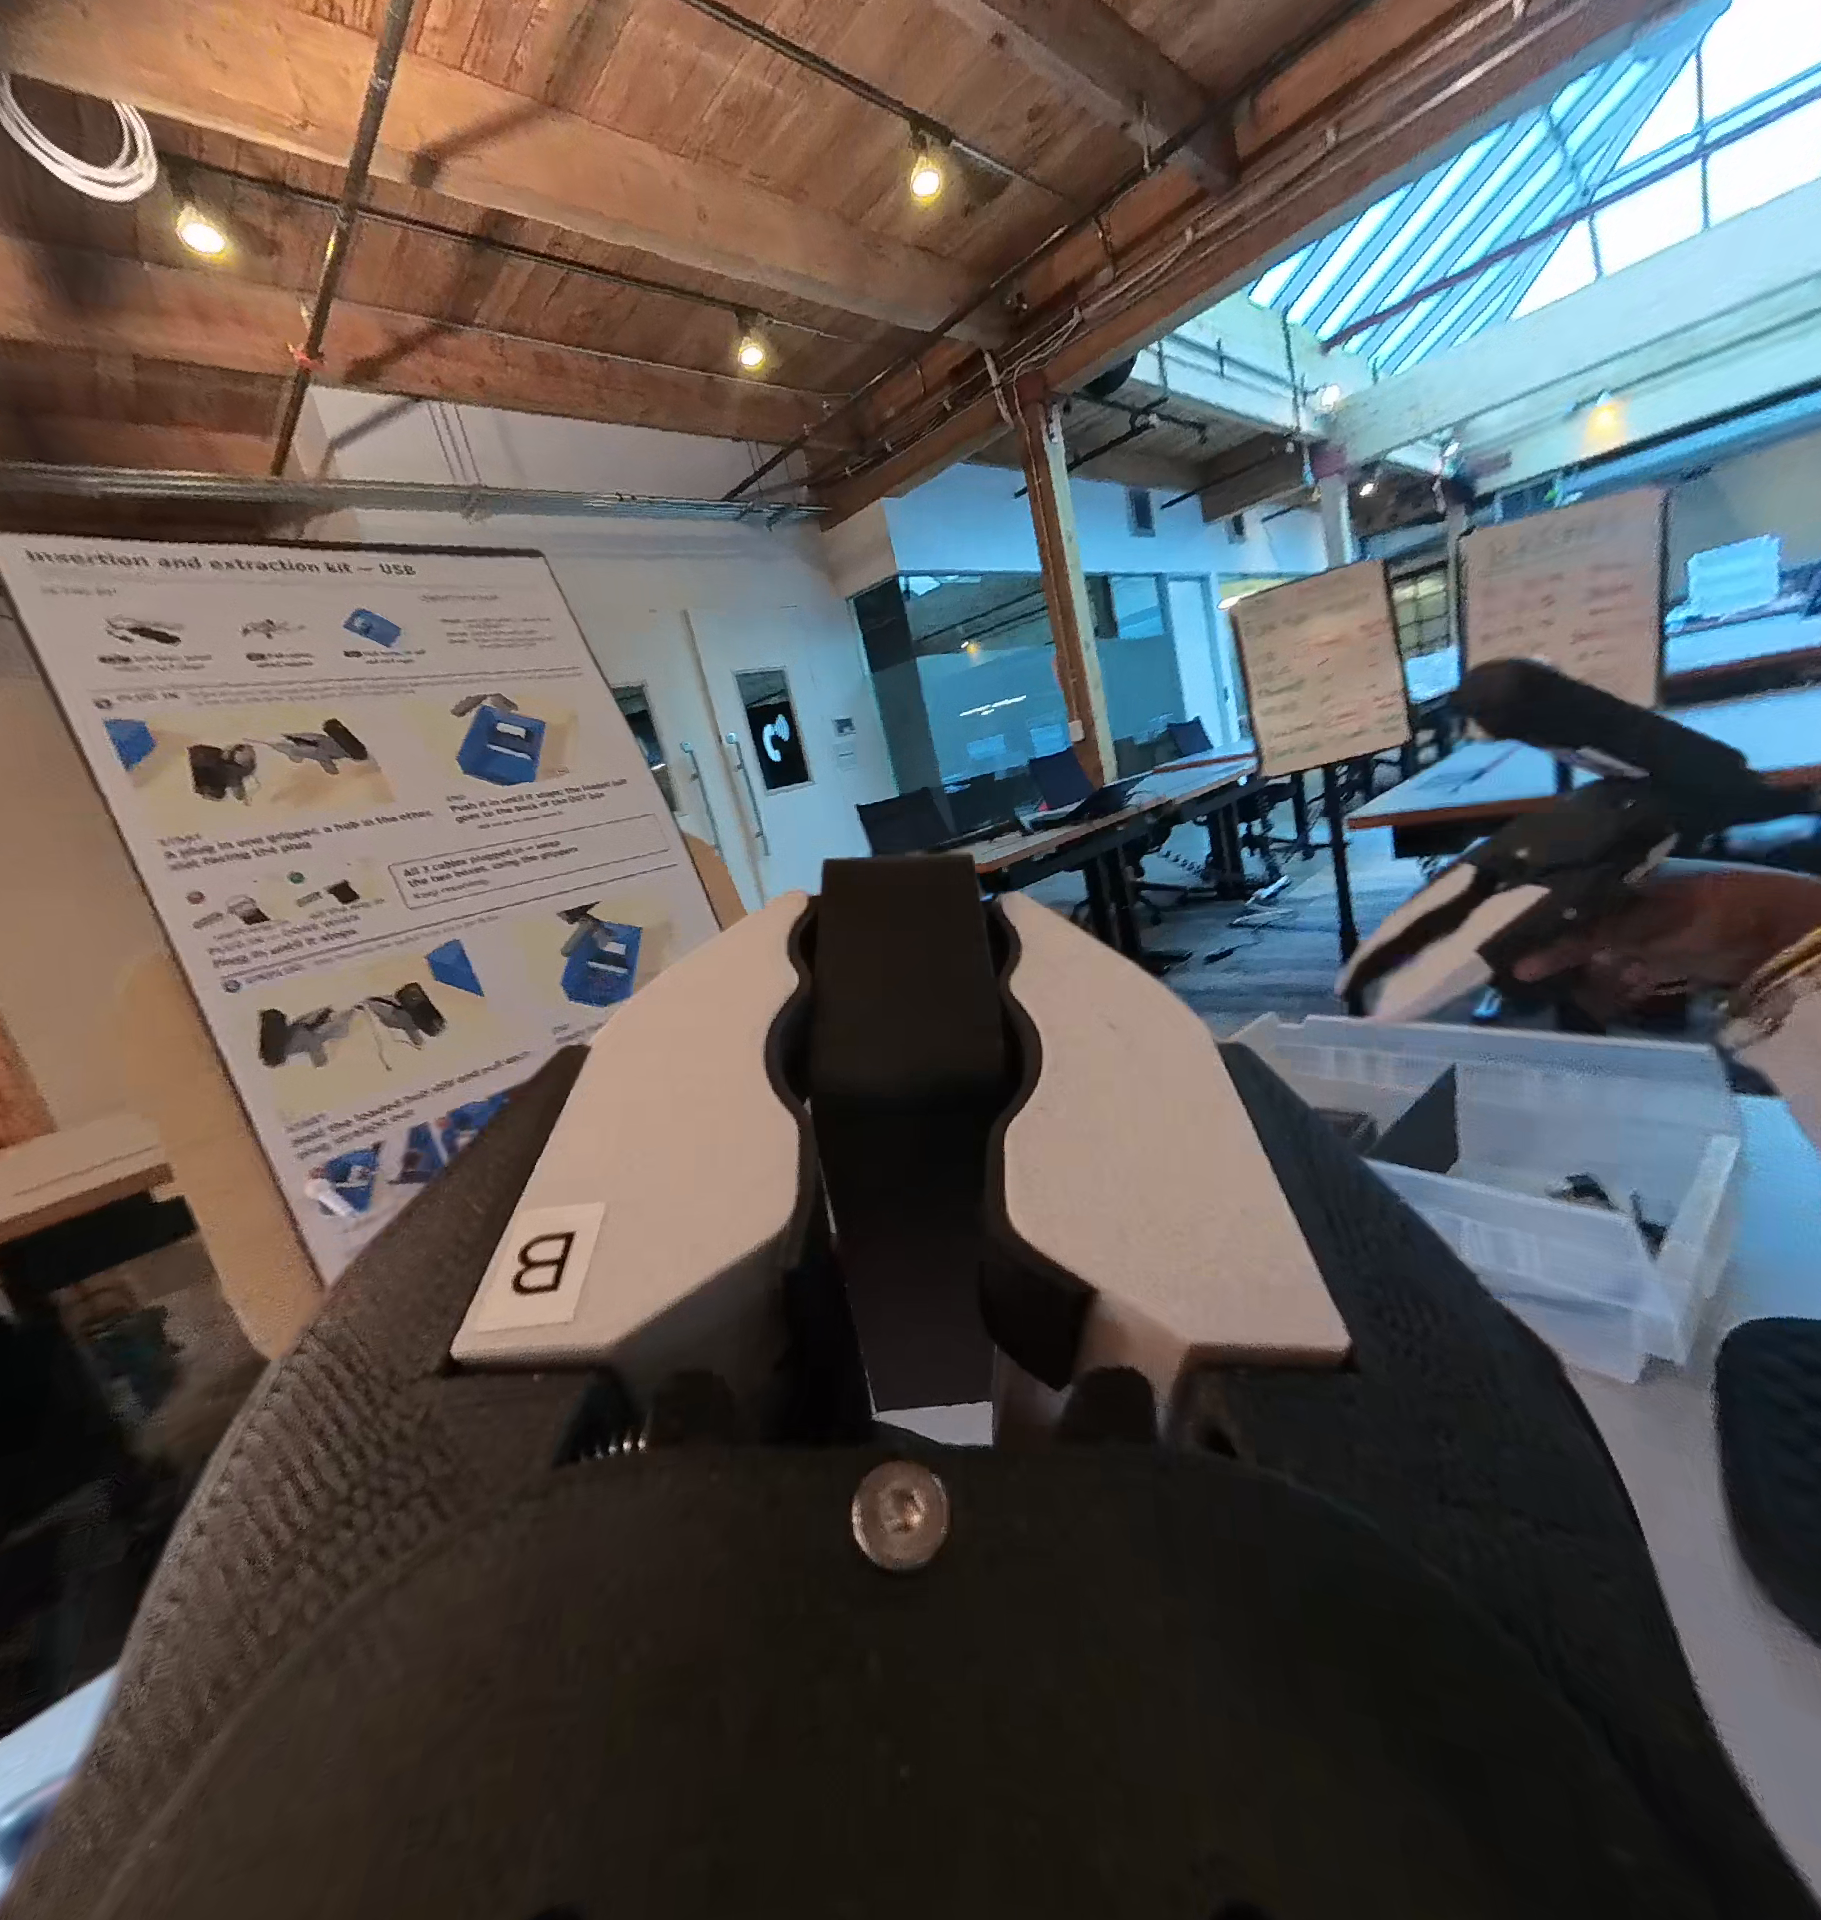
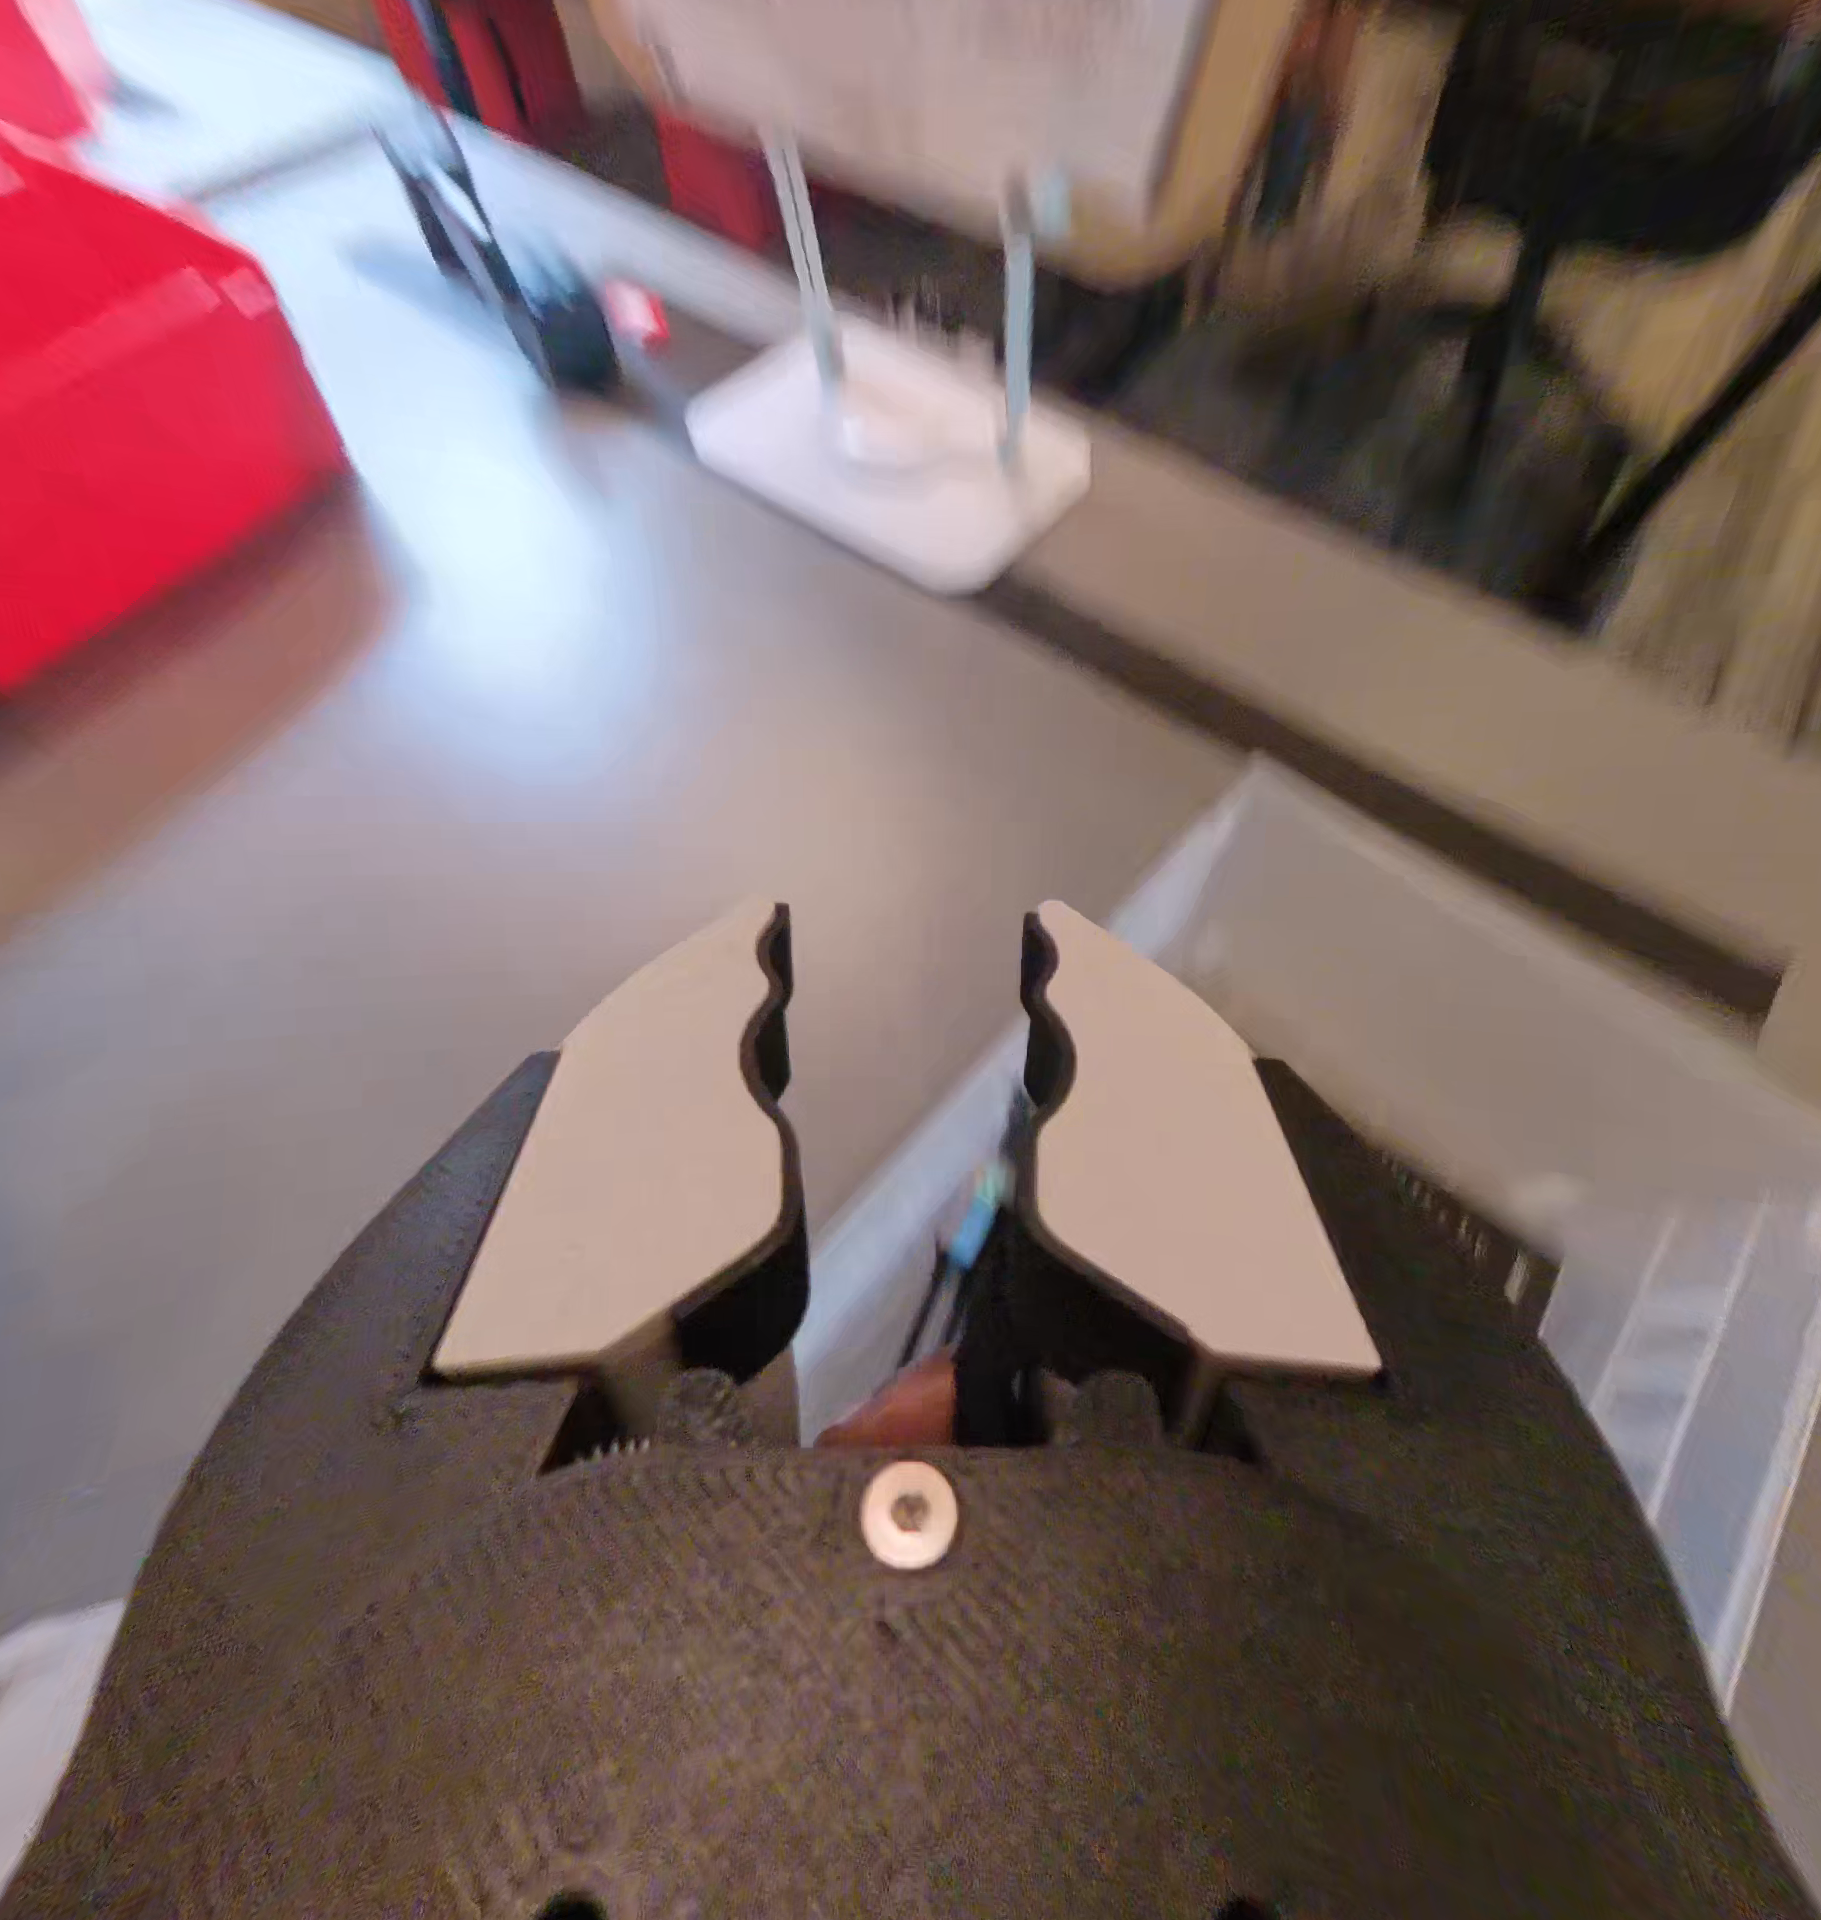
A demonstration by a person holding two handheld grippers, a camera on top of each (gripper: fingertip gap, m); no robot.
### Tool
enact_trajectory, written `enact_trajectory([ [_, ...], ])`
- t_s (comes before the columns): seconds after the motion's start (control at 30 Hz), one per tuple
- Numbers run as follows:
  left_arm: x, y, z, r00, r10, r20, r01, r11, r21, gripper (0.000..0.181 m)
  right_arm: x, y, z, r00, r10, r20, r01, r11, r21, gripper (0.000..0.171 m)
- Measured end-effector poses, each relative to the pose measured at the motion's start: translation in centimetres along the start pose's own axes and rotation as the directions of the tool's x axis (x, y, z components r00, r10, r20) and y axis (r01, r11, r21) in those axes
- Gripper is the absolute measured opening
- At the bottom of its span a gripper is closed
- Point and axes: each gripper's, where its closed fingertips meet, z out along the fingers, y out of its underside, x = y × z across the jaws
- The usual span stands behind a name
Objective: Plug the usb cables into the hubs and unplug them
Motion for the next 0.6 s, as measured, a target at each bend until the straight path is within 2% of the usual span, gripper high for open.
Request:
enact_trajectory([
  [0.1, -0.4, -0.1, -0.1, 0.996, -0.086, -0.020, 0.086, 0.995, 0.042, 0.029, -5.6, -7.8, -1.5, 0.983, -0.179, 0.040, 0.159, 0.941, 0.300, 0.040],
  [0.17, -0.6, -0.2, -0.1, 0.990, -0.139, -0.030, 0.141, 0.988, 0.068, 0.029, -11.9, -11.6, -2.1, 0.941, -0.290, 0.175, 0.185, 0.873, 0.451, 0.039],
  [0.23, -0.9, -0.3, -0.2, 0.984, -0.173, -0.032, 0.175, 0.980, 0.092, 0.029, -18.0, -14.0, -1.6, 0.884, -0.353, 0.307, 0.155, 0.840, 0.520, 0.042],
  [0.3, -1.1, -0.4, -0.3, 0.986, -0.165, -0.019, 0.166, 0.980, 0.111, 0.029, -22.3, -14.9, 0.9, 0.865, -0.370, 0.339, 0.170, 0.852, 0.495, 0.051],
  [0.37, -1.2, -0.4, -0.3, 0.989, -0.145, 0.001, 0.144, 0.982, 0.120, 0.029, -24.7, -15.0, 4.1, 0.880, -0.405, 0.247, 0.263, 0.851, 0.454, 0.050],
  [0.43, -1.0, -0.5, -0.3, 0.991, -0.132, 0.009, 0.130, 0.983, 0.128, 0.029, -24.8, -15.3, 6.5, 0.897, -0.439, 0.043, 0.383, 0.823, 0.421, 0.048],
  [0.5, -0.7, -0.6, -0.3, 0.994, -0.113, 0.011, 0.111, 0.985, 0.130, 0.029, -24.4, -15.8, 7.5, 0.856, -0.490, -0.163, 0.511, 0.760, 0.402, 0.047],
  [0.6, -0.5, -0.8, -0.3, 0.996, -0.082, 0.019, 0.079, 0.988, 0.133, 0.029, -24.8, -16.2, 7.6, 0.803, -0.529, -0.276, 0.596, 0.697, 0.399, 0.039],
])
